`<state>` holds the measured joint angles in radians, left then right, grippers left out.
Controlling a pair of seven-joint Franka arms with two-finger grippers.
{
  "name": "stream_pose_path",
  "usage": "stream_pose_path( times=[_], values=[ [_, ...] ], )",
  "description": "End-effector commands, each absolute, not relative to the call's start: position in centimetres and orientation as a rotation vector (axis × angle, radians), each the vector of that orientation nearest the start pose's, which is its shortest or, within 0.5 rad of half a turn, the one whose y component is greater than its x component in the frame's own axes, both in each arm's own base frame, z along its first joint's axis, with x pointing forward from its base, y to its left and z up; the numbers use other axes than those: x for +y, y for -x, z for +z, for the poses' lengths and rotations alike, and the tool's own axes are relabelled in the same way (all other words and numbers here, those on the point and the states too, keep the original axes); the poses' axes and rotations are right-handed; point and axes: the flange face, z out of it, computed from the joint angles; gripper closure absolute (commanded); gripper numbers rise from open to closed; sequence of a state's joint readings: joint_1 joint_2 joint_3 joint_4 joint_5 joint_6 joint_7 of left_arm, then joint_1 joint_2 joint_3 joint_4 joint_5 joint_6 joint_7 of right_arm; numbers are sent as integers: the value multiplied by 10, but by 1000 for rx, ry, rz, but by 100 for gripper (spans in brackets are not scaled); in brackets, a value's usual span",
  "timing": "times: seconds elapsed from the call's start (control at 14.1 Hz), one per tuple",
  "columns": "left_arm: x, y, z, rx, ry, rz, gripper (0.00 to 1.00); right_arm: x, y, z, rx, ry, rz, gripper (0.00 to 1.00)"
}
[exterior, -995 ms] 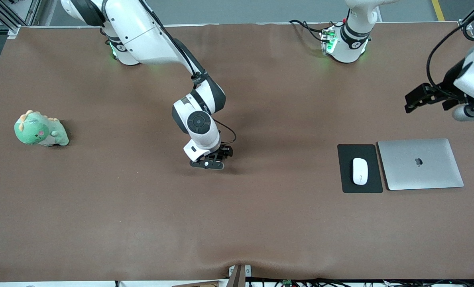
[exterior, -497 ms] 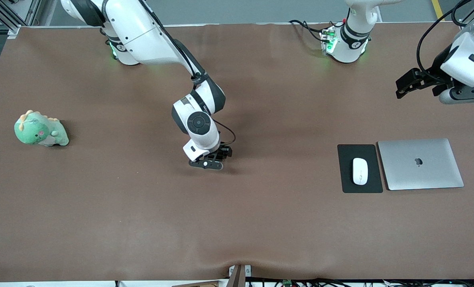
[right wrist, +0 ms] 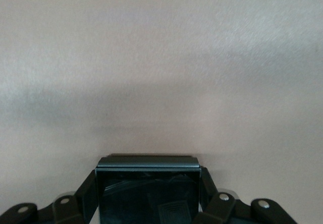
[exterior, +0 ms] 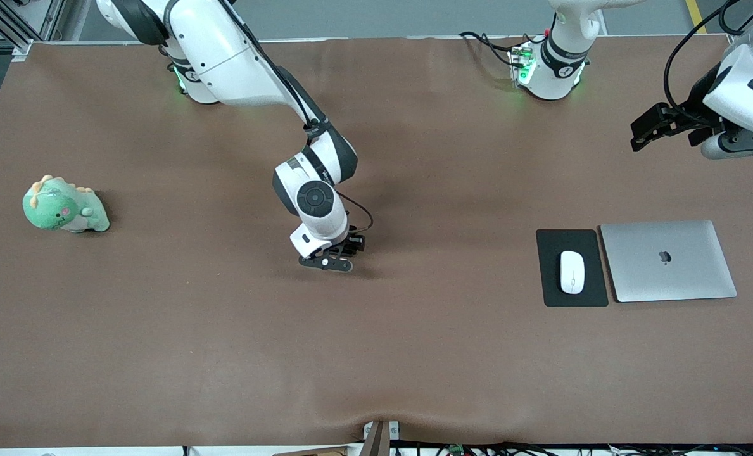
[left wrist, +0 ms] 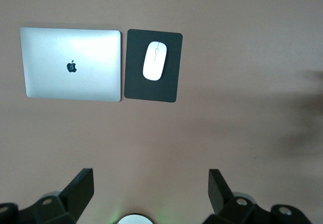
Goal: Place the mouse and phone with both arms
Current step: 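Raise the left gripper away from the mouse pad, then carry the black phone with the right gripper toward the green plush toy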
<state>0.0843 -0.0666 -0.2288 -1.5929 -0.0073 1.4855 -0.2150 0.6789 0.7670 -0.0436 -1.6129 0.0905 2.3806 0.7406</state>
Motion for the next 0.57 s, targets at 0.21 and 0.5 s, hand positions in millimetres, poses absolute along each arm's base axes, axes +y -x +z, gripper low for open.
stream_pose_path(
  times=[0.21,0.5],
  values=[
    [-80,-512,644,-131,3148,78,0,331,-609,219,255,3108,44,67],
    [-81,-515,644,-133,3150,69,0,228,-636,260,208,3136,192,79]
  ],
)
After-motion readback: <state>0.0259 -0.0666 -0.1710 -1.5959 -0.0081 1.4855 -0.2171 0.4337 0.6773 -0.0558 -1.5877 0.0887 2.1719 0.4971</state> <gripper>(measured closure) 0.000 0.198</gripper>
